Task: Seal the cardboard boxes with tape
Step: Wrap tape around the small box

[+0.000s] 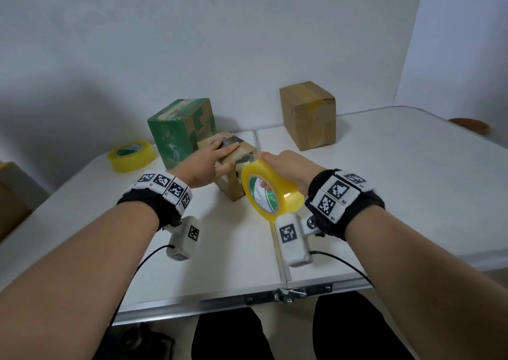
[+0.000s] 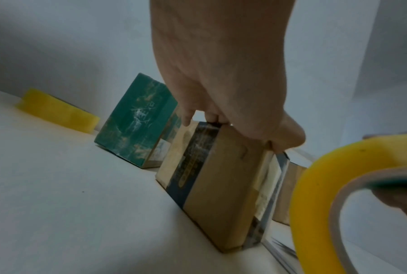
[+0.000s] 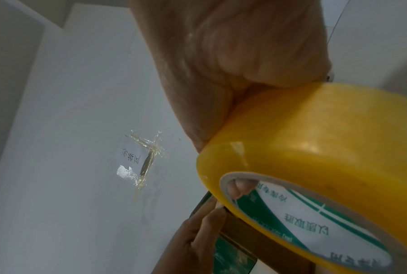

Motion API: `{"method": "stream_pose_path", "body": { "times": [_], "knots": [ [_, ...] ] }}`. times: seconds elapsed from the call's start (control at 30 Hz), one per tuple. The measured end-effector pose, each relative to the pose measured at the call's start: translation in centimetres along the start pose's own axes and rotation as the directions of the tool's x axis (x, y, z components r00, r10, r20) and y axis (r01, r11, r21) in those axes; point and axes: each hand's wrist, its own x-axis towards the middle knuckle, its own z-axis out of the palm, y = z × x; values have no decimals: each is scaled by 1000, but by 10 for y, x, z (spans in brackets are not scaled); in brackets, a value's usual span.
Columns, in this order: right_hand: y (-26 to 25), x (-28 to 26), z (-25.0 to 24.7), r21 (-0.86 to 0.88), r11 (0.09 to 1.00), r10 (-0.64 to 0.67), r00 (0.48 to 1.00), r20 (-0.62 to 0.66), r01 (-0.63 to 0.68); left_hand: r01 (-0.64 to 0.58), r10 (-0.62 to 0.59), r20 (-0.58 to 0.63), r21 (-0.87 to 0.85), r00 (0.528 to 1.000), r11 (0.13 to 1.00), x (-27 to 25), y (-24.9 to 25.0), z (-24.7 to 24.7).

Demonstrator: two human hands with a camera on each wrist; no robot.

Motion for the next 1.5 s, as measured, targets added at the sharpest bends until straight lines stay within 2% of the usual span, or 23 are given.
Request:
{"method": "stream_pose_path", "body": {
  "times": [0.1, 0.3, 0.57, 0.67, 0.77, 0.9, 1.03, 1.17, 1.23, 1.3, 1.37, 1.5],
  "knots": [
    [-1, 0, 0, -4, 1000, 6, 1000, -3, -6, -65, 68, -37, 77, 997, 995, -4, 7, -1],
    [0, 3, 0, -27, 1000, -10, 1000, -23, 10, -89, 92, -5, 187, 996, 978, -11, 6, -1],
    [10, 5, 0, 102, 994, 35, 999, 26, -38, -96, 102, -20, 200, 995, 975, -6, 2, 1],
    [6, 1, -2, 133, 991, 13, 999, 53, -20, -110, 117, -52, 118, 992, 987, -8, 2, -6],
    [-5, -2, -9, 226, 973, -68, 997, 38, 57, -90, 86, -99, -39, 991, 995, -13, -4, -24],
    [-37, -12, -25, 380, 908, -192, 981, -4, 179, 7, -17, -31, -282, 999, 959, -18, -10, -49],
    [-64, -21, -33, 476, 851, -305, 947, 103, 222, 73, -49, 58, -558, 997, 827, -26, -20, -60],
    [-85, -18, -26, 484, 830, -368, 924, 105, 275, 129, -66, 115, -711, 991, 692, -34, -30, -63],
    [-96, -11, -17, 455, 839, -368, 927, 71, 298, 170, -91, 145, -779, 985, 604, -35, -36, -61],
    [-107, -5, -6, 398, 863, -345, 939, 13, 312, 161, -99, 128, -810, 987, 564, -34, -39, -58],
    [-120, 7, 5, 344, 887, -319, 947, -26, 308, 103, -137, 27, -800, 990, 591, -30, -39, -54],
    [-134, 47, 19, 276, 912, -309, 951, -26, 304, 14, -178, -176, -672, 968, 741, -15, -40, -46]
  ]
}}
